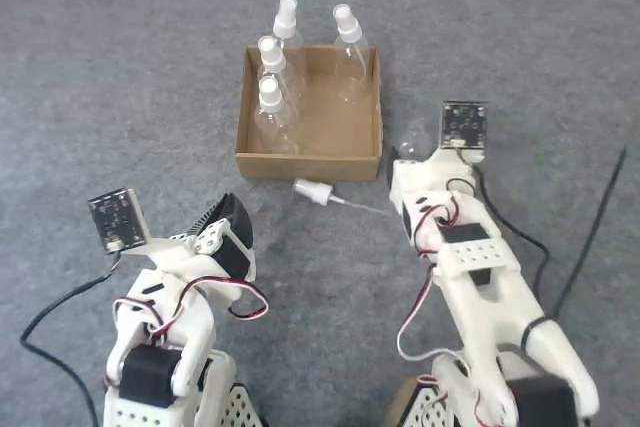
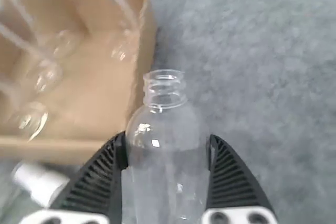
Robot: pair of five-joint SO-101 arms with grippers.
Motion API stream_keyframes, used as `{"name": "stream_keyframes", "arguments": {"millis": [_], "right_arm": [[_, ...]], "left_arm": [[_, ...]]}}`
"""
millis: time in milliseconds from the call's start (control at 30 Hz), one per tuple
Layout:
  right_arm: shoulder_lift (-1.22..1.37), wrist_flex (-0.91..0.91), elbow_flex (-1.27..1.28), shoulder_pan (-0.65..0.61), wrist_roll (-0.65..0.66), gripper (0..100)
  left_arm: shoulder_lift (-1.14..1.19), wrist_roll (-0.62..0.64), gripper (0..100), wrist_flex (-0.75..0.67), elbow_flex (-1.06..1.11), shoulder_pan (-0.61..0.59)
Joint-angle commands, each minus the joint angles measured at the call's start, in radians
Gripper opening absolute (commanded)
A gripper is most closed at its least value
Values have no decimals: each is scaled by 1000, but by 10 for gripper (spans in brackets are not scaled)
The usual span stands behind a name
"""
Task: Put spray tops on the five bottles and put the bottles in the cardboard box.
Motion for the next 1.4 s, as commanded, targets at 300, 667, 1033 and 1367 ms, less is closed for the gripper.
{"name": "stream_keyframes", "arguments": {"millis": [300, 667, 1033, 1367], "right_arm": [[-239, 383, -34, -170, -8, 34], [-432, 542, -32, -197, -5, 35], [-575, 542, 44, -194, 0, 38], [-572, 507, 54, -110, 0, 38]], "left_arm": [[-6, 8, 12, -15, -10, -49], [-6, 8, 12, -15, -8, -49], [3, -25, 12, -2, -39, -41], [334, -21, 12, 14, -225, -40]]}}
